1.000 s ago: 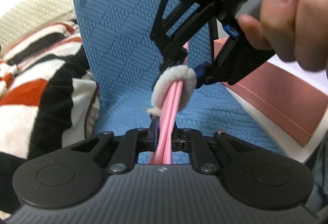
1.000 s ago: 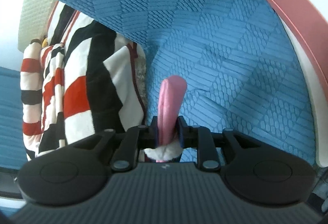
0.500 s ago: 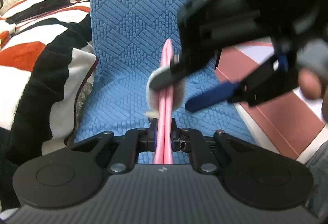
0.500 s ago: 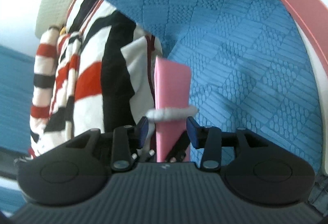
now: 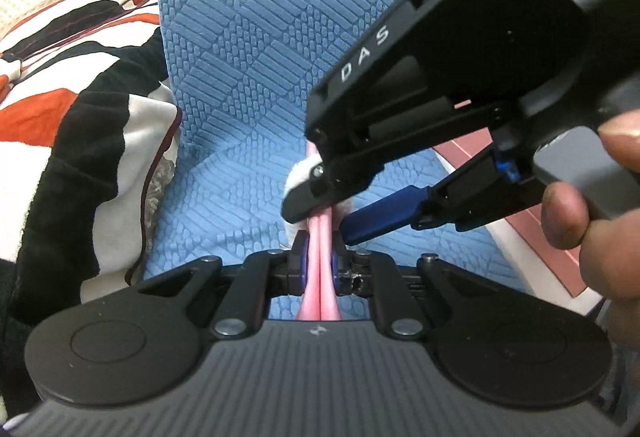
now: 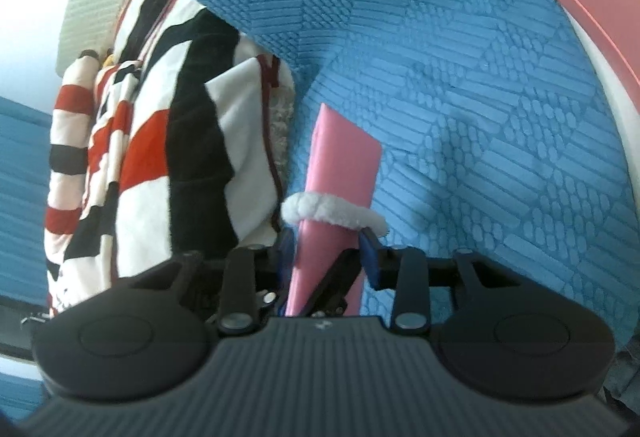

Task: Organize objects
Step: 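Grasp the banded pink bag with the right gripper below the hair tie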

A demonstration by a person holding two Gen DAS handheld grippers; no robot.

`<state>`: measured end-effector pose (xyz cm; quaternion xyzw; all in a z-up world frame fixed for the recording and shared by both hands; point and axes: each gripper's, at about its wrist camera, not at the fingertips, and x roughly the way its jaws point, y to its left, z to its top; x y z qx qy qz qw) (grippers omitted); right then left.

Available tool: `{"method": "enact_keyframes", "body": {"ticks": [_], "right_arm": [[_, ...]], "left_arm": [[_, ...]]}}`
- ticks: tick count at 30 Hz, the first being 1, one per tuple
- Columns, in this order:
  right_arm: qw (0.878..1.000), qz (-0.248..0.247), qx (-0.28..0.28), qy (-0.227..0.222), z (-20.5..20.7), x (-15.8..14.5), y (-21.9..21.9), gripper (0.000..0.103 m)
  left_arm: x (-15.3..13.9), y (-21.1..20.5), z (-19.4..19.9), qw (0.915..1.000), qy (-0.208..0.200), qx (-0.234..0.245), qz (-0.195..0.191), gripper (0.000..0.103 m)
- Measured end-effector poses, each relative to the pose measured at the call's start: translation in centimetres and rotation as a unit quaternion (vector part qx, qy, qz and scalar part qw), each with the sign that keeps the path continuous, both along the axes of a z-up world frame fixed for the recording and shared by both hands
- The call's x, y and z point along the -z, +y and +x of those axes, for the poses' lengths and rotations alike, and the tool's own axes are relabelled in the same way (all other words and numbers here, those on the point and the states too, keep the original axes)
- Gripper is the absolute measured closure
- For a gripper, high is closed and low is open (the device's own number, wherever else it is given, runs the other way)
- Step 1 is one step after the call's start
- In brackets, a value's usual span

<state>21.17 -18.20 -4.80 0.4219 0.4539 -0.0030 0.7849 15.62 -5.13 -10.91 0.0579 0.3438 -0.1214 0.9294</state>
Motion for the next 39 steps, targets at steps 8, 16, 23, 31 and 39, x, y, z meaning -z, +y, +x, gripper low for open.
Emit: {"method": "enact_keyframes", "body": {"ticks": [8,16,23,31,39], "right_arm": [[1.000,-0.005,0.013,0.002,-0.3,0.0,-0.5,0.087],[0.999,-0.023,0.029,0.008,-0.4,0.1,-1.4,0.089],[0.998,-0.040,0.044,0.006,0.0,-0.2,-2.8,0.090],[0.997,-0.046,0.054,0.012,0.1,0.1,-3.7,0.086],[0.998,-0.005,0.037,0.052,-0.1,2.0,-3.0,0.079]], "left_arm": [[0.4,-0.5,-0.2,0.9998,0.010,0.015,0.008,0.088],[0.6,-0.5,-0.2,0.9992,0.030,0.025,-0.012,0.081],[0.8,-0.7,-0.2,0.9975,0.053,0.037,-0.029,0.079],[1.3,-1.0,0.0,0.9961,0.070,0.045,-0.028,0.086],[1.9,-0.9,0.3,0.9949,0.087,0.043,-0.029,0.088]]}}
